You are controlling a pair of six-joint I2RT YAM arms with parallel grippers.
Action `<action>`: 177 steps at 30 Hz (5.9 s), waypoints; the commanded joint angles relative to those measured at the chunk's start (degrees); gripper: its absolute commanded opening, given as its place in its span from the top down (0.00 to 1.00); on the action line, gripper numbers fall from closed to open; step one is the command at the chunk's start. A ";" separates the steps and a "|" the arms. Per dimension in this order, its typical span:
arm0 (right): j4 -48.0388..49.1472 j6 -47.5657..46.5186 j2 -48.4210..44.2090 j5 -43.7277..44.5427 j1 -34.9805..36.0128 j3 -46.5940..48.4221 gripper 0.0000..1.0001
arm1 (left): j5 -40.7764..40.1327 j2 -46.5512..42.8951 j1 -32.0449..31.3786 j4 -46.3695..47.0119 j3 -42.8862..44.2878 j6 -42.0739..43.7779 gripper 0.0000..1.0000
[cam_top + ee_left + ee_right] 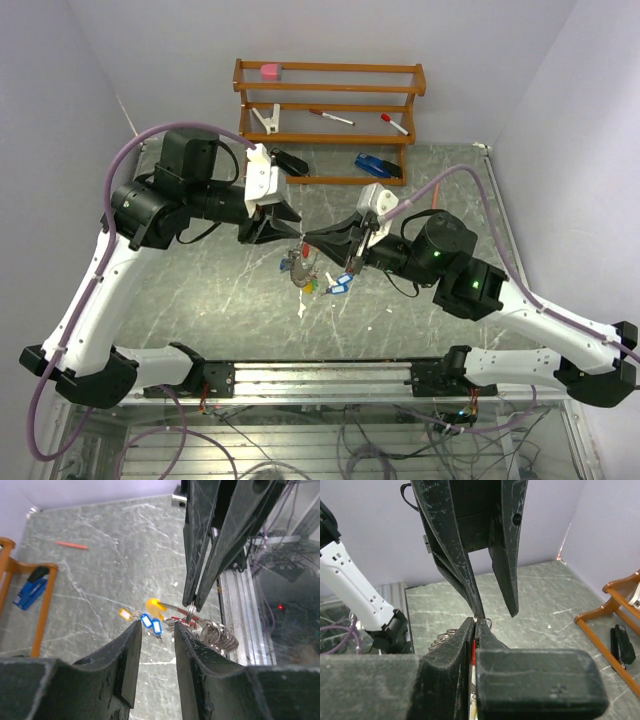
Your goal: Put the keys on the keyring
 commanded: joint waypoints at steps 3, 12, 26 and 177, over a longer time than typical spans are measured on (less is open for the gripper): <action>12.30 0.28 -1.19 3.82 -0.06 -3.44 1.00 | -1.69 -1.80 -0.44 8.35 -1.15 -4.36 0.58; 25.67 0.18 -2.90 8.21 -0.05 -9.70 1.00 | -2.37 -1.63 -0.38 7.67 -0.06 -3.92 0.60; 37.87 -4.33 -2.88 12.43 -0.06 -14.37 1.00 | -5.00 -2.66 -0.25 9.63 1.27 -6.89 0.64; -21.58 -1.65 9.54 -5.63 -0.74 15.34 0.78 | -4.99 6.73 -0.82 -24.81 14.78 16.90 0.93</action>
